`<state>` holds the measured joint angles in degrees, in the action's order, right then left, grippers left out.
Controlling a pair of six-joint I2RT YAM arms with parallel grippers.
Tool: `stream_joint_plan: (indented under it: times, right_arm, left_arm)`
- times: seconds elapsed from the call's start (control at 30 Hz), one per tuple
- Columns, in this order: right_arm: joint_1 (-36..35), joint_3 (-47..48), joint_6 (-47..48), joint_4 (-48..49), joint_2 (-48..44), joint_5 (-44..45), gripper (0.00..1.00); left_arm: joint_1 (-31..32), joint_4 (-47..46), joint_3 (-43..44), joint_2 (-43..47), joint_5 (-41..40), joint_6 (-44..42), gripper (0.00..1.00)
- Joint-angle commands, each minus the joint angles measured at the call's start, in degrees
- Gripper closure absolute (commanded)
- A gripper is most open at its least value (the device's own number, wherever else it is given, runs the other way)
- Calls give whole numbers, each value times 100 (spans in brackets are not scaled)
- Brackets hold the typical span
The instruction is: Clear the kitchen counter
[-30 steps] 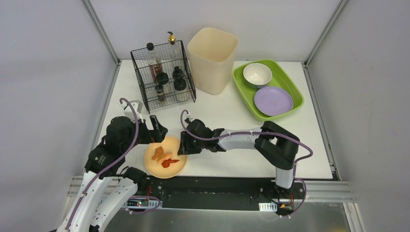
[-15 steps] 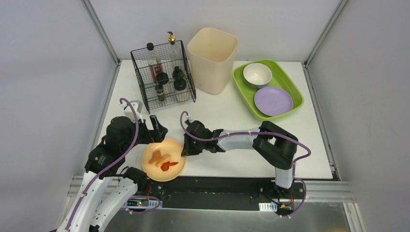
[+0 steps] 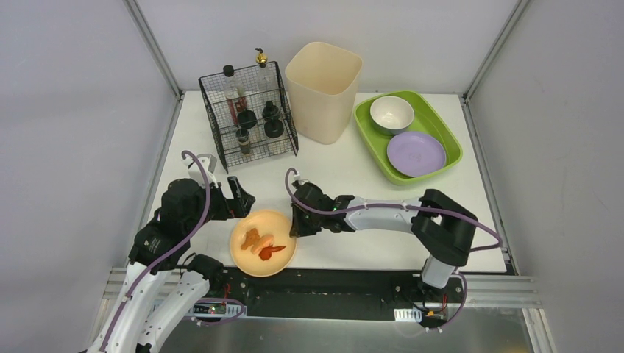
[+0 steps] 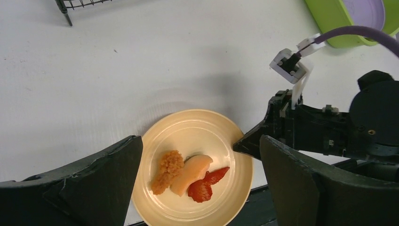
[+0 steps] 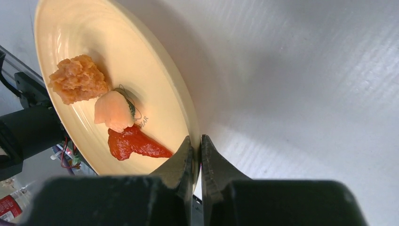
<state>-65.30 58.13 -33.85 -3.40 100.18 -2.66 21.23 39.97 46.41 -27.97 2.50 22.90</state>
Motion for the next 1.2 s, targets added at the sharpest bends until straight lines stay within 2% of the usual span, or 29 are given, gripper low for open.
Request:
stream_joint_plan:
  times: [0.0,0.6,0.93,1.17]
  right_arm:
    - [15,-65,58,-60,-693,107,100]
    - [621,-539,254,-935,-2558,387,100]
    - [1265,-253,518,-1538,-3210,316,100]
    - [1844,342,627,-1797,-3145,-62,100]
  left_arm:
    - [-84,55,-29,54,-18,-129,0]
    - [-84,55,-18,113,-20,-127,0]
    - [-83,57,-20,228,-43,-119,0]
    - [-84,55,-21,220,84,-119,0]
